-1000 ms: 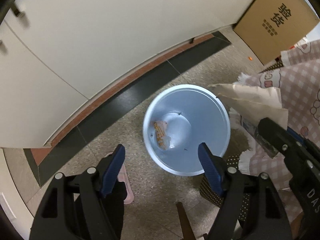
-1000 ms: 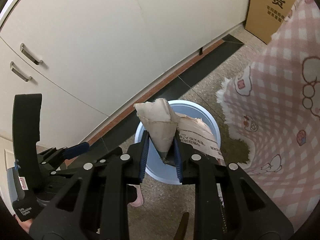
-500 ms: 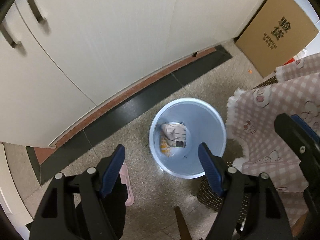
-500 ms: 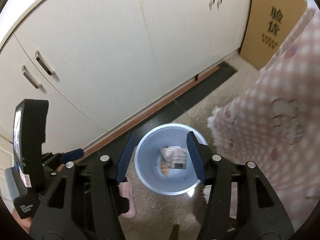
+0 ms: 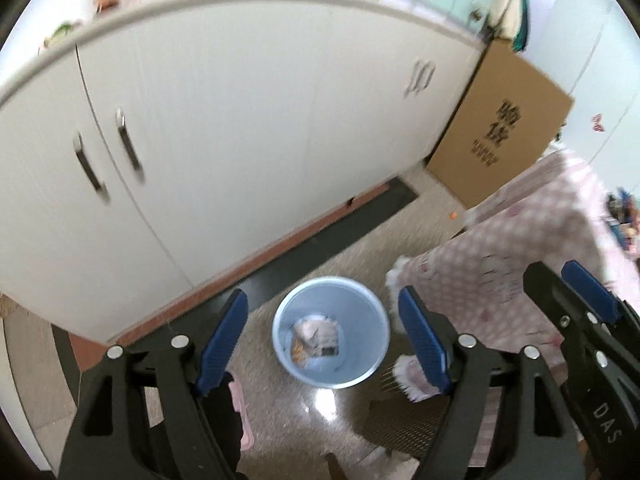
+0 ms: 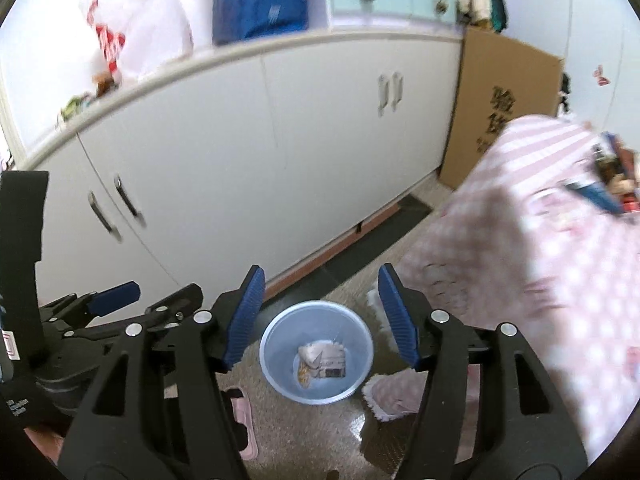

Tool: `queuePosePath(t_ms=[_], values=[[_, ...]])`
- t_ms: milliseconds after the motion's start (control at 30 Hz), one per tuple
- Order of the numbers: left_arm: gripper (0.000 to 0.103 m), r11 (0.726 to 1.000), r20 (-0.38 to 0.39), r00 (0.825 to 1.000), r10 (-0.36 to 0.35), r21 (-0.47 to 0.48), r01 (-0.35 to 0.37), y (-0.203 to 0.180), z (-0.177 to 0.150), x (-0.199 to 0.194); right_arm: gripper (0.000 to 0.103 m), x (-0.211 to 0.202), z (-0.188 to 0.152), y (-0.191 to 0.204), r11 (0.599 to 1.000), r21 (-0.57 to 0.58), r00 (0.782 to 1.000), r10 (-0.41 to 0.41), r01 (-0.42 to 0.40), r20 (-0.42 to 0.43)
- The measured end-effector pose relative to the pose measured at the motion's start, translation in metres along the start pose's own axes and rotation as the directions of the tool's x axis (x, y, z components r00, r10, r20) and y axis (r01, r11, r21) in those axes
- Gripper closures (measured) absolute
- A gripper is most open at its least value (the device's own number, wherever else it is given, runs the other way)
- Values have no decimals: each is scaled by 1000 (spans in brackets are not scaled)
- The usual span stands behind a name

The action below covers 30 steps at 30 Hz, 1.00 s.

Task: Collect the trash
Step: 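Move both open tools back over the table, then grasp the blue wrapper with the left tool while the right tool grasps the red packet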

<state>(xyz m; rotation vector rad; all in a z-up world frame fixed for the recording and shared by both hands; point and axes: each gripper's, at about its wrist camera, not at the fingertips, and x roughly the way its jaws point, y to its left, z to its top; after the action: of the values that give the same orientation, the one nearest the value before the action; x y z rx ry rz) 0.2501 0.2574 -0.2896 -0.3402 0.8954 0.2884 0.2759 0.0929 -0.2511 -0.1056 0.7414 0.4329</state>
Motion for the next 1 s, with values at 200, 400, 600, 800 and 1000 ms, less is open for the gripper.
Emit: queuePosePath(t_ms=[200,400,600,800,1000], values=[[25,990,87,993,-78,127,67,-67,9,-52,41,-65,7,-47,996,72,995,-49,43,82],[25,946,95,980,-175,292,140,-152,9,-73,41,-112,1,-122,978,176,985,-130,109,112],[25,877,59,974,-221,448,172,-232,3,-62,40,-134,-6,-203,939,286,970,-226,193,88],[25,746,61,971,-232,652,137,-302,-3,-38,40,-131,-15,-266,905,363,969,-246,223,19],[25,637,51,974,-219,764,103,-351,6,-6,40,-116,-16,-295,892,394,972,-234,223,-21]])
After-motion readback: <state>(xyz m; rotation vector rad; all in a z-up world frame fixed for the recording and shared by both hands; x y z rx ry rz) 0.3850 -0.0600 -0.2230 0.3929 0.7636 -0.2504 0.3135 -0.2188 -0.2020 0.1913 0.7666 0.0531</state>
